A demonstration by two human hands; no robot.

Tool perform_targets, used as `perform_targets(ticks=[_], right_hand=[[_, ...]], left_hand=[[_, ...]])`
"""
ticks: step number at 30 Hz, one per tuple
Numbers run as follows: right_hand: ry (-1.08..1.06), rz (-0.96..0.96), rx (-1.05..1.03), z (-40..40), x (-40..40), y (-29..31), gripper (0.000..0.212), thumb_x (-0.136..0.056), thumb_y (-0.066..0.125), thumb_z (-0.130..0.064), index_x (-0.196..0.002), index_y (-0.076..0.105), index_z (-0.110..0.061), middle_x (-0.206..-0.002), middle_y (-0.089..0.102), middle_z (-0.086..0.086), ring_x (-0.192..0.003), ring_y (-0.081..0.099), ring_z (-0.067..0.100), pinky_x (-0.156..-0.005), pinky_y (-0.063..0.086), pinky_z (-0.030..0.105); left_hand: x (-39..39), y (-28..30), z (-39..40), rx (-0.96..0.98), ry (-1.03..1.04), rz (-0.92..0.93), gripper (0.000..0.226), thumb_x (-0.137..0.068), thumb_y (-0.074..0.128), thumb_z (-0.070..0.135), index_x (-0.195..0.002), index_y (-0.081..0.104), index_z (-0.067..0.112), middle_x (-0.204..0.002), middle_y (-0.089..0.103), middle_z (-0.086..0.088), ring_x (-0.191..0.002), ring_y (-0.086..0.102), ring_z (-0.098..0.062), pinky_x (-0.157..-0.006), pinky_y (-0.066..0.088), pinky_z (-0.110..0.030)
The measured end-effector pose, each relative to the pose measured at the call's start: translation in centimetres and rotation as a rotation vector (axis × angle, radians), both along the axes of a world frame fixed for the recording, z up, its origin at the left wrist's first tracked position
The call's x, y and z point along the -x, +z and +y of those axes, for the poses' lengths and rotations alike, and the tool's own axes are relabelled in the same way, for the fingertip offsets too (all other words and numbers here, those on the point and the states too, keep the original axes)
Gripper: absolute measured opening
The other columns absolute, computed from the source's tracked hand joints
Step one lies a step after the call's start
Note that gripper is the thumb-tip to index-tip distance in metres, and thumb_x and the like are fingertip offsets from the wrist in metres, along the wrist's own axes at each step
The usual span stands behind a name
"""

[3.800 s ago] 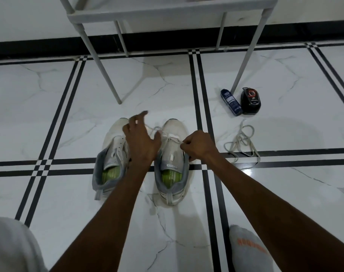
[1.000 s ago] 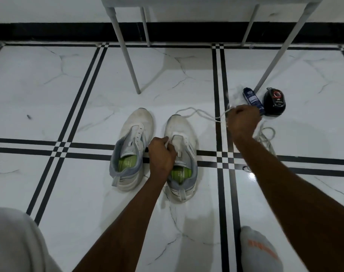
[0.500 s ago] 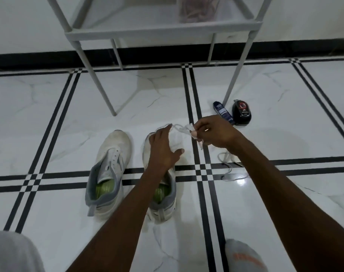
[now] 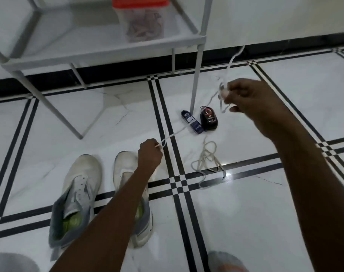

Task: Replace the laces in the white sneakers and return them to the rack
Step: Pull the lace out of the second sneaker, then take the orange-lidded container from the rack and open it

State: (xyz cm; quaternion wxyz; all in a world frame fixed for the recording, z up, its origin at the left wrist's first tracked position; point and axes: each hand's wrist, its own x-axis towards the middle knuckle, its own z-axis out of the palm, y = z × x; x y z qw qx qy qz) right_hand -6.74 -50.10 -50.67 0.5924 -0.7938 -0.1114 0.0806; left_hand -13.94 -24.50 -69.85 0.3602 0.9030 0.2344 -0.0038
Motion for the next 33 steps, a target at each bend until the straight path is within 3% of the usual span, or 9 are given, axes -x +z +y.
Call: perform_targets(ticks=[4,9,13,18,21,23,26,30,33], right_hand=[[-0.069,0.097,-0.003,2.0,1.1,-6.1,0.004,-0.092,0.070,-0.012,-0.093,0.071,-0.009,-0.084,0.068,0.009,-0.079,0.061,0.020,-0.070,0.049,0.033],[-0.194,0.174,-0.046,1.3,2.4,-10.9,0.019,-0.091,0.072,-0.027,-0.099,0.071,-0.011,-0.096,0.070,0.015,-0.086,0.070,0.032,-0.074,0.058,0.048],[-0.287,0.101,0.012,-0.8,2.5,-11.6,0.011,-0.092,0.069,-0.023,-0.097,0.071,-0.014,-0.088,0.070,0.002,-0.083,0.072,0.022,-0.075,0.060,0.047],[-0.227,0.169,0.346,-2.0,3.6,-15.6,0.014,-0.087,0.072,-0.024,-0.098,0.076,-0.018,-0.098,0.076,0.000,-0.094,0.072,0.018,-0.090,0.057,0.040],[-0.085,0.214,0.617,-1.7,4.8,-17.3,0.025,-0.089,0.067,-0.013,-0.113,0.074,-0.011,-0.122,0.070,0.007,-0.113,0.065,0.022,-0.095,0.045,0.022],[-0.032,0.229,0.689,-1.4,5.5,-17.5,0.029,-0.090,0.064,-0.009,-0.118,0.071,-0.006,-0.127,0.067,0.012,-0.117,0.062,0.027,-0.101,0.047,0.028],[-0.019,0.159,0.724,-0.7,5.5,-17.0,0.022,-0.087,0.064,-0.003,-0.106,0.073,0.003,-0.113,0.070,0.019,-0.104,0.065,0.032,-0.091,0.053,0.042],[-0.008,0.027,0.656,1.2,5.1,-15.4,0.020,-0.090,0.062,-0.006,-0.103,0.076,-0.001,-0.109,0.073,0.014,-0.102,0.066,0.026,-0.089,0.047,0.026],[-0.011,0.107,0.467,3.2,5.7,-14.8,0.020,-0.095,0.060,-0.013,-0.104,0.075,-0.003,-0.107,0.074,0.011,-0.100,0.069,0.024,-0.092,0.050,0.029]], left_hand=[[-1.7,5.9,-4.8,0.830,0.074,-0.120,0.016,-0.100,0.058,0.004,-0.087,0.064,-0.002,-0.083,0.067,-0.019,-0.073,0.069,-0.030,-0.067,0.063,-0.032],[-3.8,9.2,-10.0,1.113,0.002,-0.100,0.019,-0.103,0.054,0.009,-0.111,0.065,-0.005,-0.095,0.071,-0.014,-0.088,0.072,-0.023,-0.084,0.062,-0.030],[-3.4,6.8,-12.0,1.308,0.070,-0.054,0.017,-0.104,0.052,0.008,-0.111,0.063,-0.003,-0.104,0.073,-0.018,-0.099,0.073,-0.027,-0.094,0.058,-0.034],[-1.2,1.0,-13.2,0.848,0.107,0.124,0.010,-0.095,0.064,0.015,-0.086,0.067,0.012,-0.083,0.070,-0.009,-0.082,0.067,-0.024,-0.078,0.056,-0.034],[0.0,-1.5,-13.7,0.402,-0.168,0.218,0.025,-0.090,0.064,0.027,-0.099,0.067,0.004,-0.100,0.069,-0.016,-0.094,0.066,-0.029,-0.079,0.051,-0.032],[0.4,-2.1,-14.2,0.224,-0.250,0.178,0.027,-0.094,0.058,0.020,-0.112,0.063,0.001,-0.113,0.061,-0.021,-0.108,0.058,-0.034,-0.089,0.046,-0.036],[0.6,-2.1,-14.6,0.217,-0.249,0.114,0.028,-0.095,0.058,0.018,-0.117,0.060,0.002,-0.116,0.060,-0.020,-0.111,0.057,-0.033,-0.088,0.044,-0.035],[1.3,-0.3,-13.0,0.217,-0.208,-0.001,0.026,-0.098,0.056,0.020,-0.117,0.066,0.004,-0.117,0.062,-0.006,-0.110,0.060,-0.019,-0.083,0.037,-0.018],[2.8,1.9,-10.5,0.138,-0.063,-0.110,0.023,-0.099,0.055,0.019,-0.116,0.067,0.010,-0.121,0.063,-0.004,-0.113,0.058,-0.018,-0.085,0.032,-0.015]])
